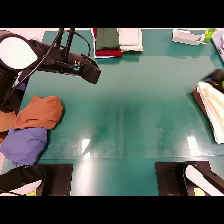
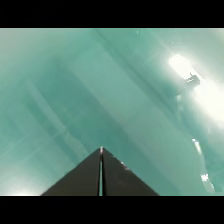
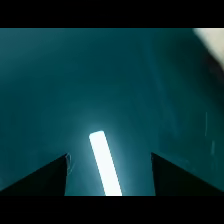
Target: Fold the shirts.
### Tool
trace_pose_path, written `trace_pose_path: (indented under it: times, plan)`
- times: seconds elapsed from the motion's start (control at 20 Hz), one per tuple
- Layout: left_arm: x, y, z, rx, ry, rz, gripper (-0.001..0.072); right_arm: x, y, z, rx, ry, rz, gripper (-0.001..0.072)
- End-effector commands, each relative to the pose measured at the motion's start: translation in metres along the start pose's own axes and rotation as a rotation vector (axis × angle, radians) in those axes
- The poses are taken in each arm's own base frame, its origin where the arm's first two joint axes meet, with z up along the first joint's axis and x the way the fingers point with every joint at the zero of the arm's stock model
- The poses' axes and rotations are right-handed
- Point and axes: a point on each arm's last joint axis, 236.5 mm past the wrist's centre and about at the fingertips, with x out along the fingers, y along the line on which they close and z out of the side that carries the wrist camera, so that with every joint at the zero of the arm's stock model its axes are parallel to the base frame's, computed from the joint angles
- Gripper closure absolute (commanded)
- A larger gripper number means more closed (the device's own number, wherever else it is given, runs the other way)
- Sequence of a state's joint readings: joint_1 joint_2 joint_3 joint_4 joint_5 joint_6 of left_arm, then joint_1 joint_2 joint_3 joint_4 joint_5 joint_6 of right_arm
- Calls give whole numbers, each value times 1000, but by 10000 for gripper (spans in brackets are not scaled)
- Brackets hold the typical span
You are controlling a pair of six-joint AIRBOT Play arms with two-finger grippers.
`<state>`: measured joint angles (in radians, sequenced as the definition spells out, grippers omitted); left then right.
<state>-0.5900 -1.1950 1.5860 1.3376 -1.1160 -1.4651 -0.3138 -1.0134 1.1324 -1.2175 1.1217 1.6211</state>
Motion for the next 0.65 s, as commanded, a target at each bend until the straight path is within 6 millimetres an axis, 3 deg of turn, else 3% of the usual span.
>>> trace_pose_path:
  times: [0.0,0.05,0.2,0.4,0.6]
  plan:
    - [0,0,2,1,-8,1,685,40,100,-62,-229,173,146,143]
    - [0,0,2,0,-8,1,685,48,118,-78,-275,208,169,207]
    - [0,0,2,0,-8,1,685,64,159,-116,-379,272,223,690]
    - [0,0,2,0,-8,1,684,67,182,-127,-423,256,263,687]
    - [0,0,2,0,-8,1,685,66,183,-127,-424,256,266,687]
